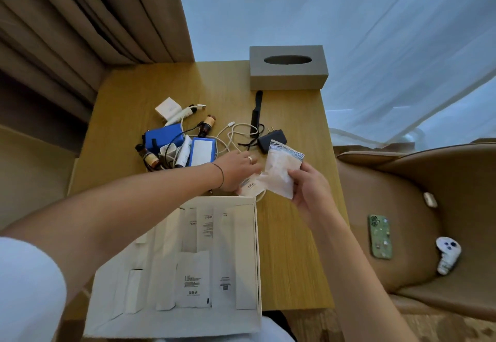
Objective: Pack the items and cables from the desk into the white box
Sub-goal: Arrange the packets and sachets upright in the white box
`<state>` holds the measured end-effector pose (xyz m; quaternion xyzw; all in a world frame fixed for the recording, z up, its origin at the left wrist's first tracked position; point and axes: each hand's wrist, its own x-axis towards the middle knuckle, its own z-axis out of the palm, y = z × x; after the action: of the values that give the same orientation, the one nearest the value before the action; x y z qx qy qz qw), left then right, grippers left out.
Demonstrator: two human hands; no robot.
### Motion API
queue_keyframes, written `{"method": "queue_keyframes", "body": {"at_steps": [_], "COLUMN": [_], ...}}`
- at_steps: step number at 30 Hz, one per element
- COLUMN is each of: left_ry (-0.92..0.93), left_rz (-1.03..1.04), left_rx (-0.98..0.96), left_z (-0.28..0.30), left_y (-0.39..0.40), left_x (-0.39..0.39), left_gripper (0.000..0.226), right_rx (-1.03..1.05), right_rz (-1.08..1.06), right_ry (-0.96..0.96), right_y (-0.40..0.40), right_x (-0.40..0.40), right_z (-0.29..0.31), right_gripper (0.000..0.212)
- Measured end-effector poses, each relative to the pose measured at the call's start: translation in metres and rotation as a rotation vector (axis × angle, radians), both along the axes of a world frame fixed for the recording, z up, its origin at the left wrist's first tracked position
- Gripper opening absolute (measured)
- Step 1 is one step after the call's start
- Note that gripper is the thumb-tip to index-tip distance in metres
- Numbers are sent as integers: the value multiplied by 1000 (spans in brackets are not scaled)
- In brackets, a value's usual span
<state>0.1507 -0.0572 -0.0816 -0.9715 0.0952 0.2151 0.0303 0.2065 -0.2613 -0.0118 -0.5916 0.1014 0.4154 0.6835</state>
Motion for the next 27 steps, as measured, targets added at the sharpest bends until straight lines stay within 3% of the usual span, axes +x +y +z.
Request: {"method": "queue_keyframes", "body": {"at_steps": [5, 8, 11, 18, 22, 24, 27], "left_ry": [-109, -113, -70, -128, -90, -175, -361], "left_rz": [-81, -71, 92, 528, 679, 790, 959], "left_rx": [92, 78, -12, -298, -282, -342, -539], "left_z": [9, 16, 31, 82, 112, 124, 136], "left_y": [-2, 2, 9, 43, 63, 70, 74], "left_x": [1, -3, -12, -57, -86, -102, -130], "left_gripper": [79, 49, 31, 30, 37, 40, 21], "right_rx": [26, 59, 88, 144, 119, 61, -91], "right_rz": [9, 21, 54, 261, 348, 426, 486], "right_ry": [-22, -17, -16, -87, -88, -84, -89], "right_y": [-2, -2, 1, 8, 21, 30, 46], "right_x": [-6, -12, -22, -67, -102, -121, -150], "right_z": [14, 26, 37, 56, 50, 43, 25], "right_gripper": [30, 32, 34, 53, 36, 32, 27]}}
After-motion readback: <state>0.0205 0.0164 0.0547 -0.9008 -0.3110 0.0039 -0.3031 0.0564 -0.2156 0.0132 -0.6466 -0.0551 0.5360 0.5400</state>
